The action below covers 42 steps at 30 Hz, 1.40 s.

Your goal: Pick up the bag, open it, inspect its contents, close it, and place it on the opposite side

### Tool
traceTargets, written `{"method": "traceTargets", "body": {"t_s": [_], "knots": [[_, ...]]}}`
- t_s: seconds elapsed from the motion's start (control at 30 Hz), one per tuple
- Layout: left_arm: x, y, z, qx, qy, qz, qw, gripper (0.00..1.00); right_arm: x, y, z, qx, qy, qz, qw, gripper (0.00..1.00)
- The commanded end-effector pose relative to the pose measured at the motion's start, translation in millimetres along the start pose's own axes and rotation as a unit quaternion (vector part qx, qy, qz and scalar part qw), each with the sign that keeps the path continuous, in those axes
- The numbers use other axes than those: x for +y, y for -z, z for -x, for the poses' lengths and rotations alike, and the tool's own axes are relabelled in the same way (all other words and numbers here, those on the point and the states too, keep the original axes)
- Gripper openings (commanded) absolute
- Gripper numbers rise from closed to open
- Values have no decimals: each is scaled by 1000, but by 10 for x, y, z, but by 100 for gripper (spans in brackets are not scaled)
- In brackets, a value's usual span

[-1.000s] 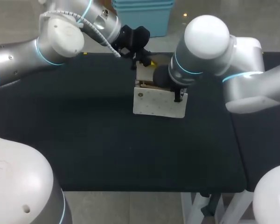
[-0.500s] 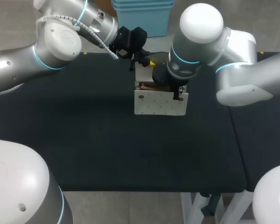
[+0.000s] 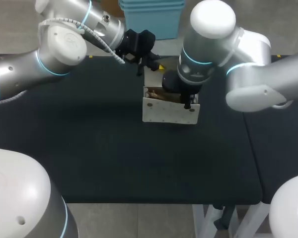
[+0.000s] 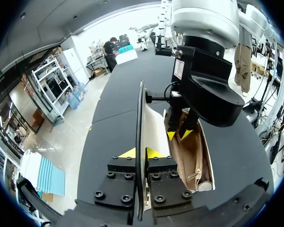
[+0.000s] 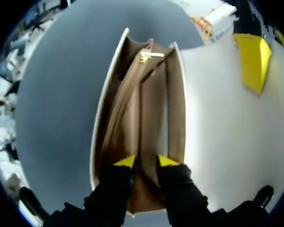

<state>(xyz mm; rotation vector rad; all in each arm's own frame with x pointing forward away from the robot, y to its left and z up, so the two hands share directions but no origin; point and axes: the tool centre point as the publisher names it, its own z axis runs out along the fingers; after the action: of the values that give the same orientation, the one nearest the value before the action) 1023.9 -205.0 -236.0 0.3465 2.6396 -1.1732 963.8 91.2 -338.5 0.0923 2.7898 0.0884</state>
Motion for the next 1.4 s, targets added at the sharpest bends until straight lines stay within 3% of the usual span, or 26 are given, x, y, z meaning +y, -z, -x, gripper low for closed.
{"method": "traceTargets", "body": {"t_s": [0.03, 0.63, 1.4], "knots": [[53, -25, 37, 1, -3, -8, 1000, 0, -16, -85, -16, 16, 1, -2, 1000, 100], [51, -45, 37, 6, -12, -9, 1000, 0, -3, -125, -35, 27, 0, -4, 1000, 100], [51, -45, 37, 6, -12, -9, 1000, 0, 10, -4, 63, -4, 3, 1, 1000, 100]]}}
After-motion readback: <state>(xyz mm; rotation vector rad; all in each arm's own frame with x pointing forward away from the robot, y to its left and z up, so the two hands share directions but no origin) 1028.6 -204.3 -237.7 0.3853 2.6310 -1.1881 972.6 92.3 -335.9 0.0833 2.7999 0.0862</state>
